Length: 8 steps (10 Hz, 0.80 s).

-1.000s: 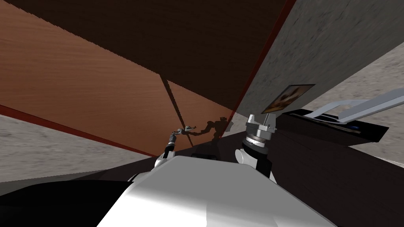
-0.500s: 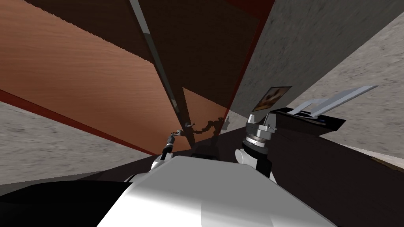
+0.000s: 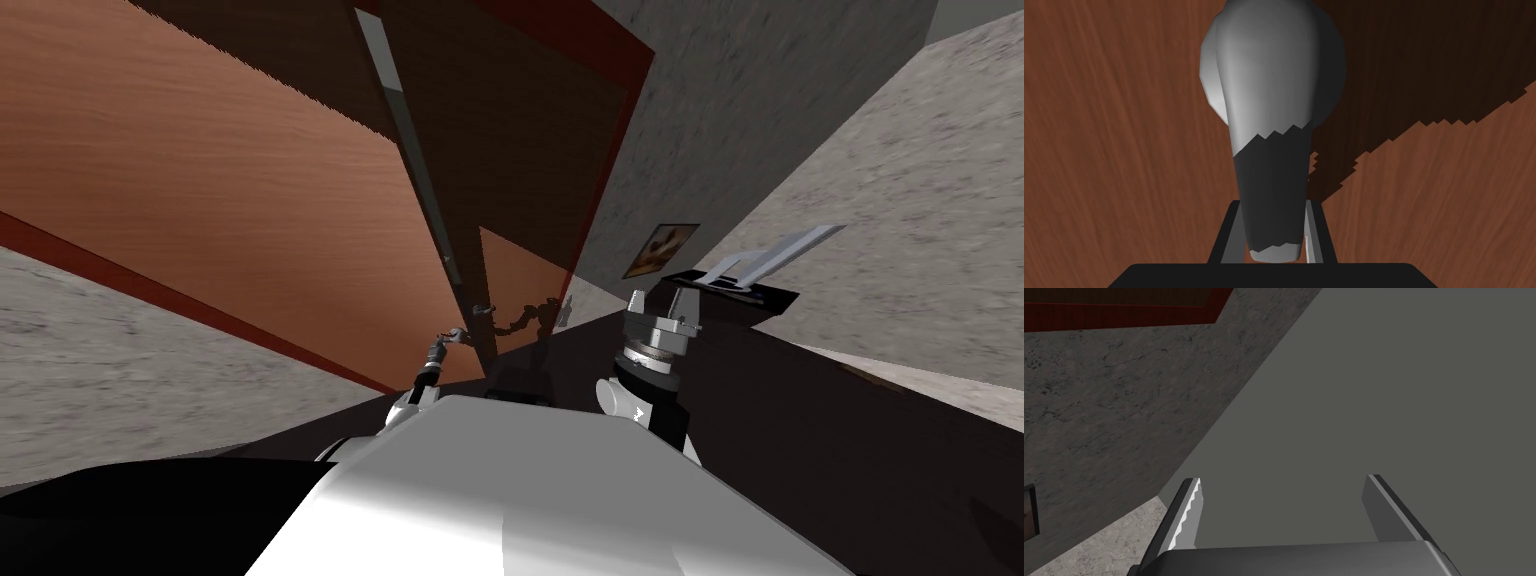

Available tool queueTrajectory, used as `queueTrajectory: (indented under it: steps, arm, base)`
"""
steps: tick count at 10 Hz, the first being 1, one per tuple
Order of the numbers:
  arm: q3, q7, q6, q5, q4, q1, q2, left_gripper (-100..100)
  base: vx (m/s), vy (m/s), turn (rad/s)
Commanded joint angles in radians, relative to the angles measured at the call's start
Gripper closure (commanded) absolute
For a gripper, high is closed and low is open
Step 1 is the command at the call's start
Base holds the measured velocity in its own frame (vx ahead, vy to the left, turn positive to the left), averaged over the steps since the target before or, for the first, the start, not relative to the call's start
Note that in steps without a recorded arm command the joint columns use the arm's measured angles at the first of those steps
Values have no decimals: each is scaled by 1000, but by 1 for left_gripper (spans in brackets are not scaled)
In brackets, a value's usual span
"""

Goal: Pull the door open

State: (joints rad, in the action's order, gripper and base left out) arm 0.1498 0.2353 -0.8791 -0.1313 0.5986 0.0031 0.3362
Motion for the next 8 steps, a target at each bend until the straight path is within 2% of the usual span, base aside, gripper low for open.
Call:
queueTrajectory:
  steps: [1,2,4,8]
  arm:
    - [-28,10,-16,6,-5,-12,-8,100]
    - [-10,7,-1,0,6,0,4,100]
    - [-30,27,-17,11,11,12,13,100]
    - [-75,73,-58,37,21,40,32,100]
  base:
    - [-136,50,-96]
    - [-66,37,-25]
    - [-130,10,-86]
    - [-198,31,-101]
